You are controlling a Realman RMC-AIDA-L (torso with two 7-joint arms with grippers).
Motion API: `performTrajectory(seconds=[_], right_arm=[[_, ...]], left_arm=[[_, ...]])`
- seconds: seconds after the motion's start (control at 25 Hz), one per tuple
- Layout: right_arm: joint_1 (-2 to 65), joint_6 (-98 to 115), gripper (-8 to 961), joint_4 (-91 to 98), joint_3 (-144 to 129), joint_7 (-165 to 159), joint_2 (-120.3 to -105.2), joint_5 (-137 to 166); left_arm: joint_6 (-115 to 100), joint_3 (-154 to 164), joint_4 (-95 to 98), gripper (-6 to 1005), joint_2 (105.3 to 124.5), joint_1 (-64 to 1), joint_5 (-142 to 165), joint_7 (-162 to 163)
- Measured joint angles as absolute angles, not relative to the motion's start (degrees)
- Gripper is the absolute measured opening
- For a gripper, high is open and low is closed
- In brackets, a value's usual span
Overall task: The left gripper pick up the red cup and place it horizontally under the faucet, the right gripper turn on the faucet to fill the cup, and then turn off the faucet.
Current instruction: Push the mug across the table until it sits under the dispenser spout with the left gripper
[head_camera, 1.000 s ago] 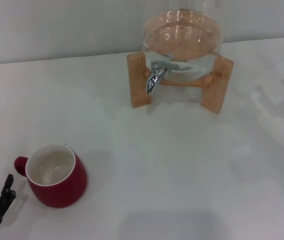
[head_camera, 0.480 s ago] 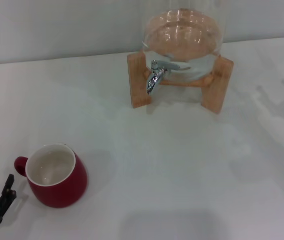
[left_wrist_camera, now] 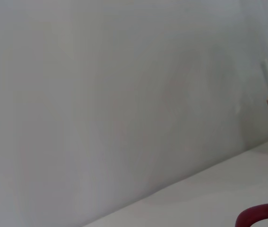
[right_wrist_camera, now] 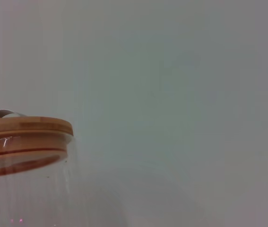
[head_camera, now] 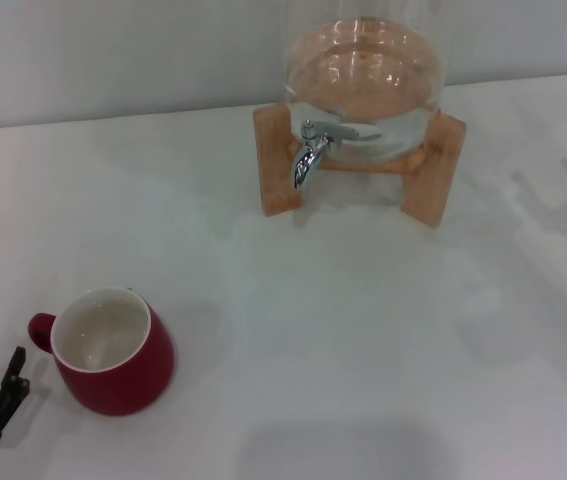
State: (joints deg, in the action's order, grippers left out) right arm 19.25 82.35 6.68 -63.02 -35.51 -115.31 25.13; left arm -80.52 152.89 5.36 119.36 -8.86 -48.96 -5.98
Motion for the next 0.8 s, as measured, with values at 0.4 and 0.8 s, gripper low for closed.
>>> performTrajectory(seconds=[0.4,0.8], right_arm=[[19.3,82.4,829,6.7,-63.0,-35.5,-115.31,25.1],[19.1,83.1,829,6.7,-63.0,-35.5,-115.31,25.1]], left_arm=[[-79.9,153.1,5.0,862,119.35,-10.0,-48.9,-6.0],[-79.6,153.1,5.0,862,119.36,-10.7,-48.7,-6.0]])
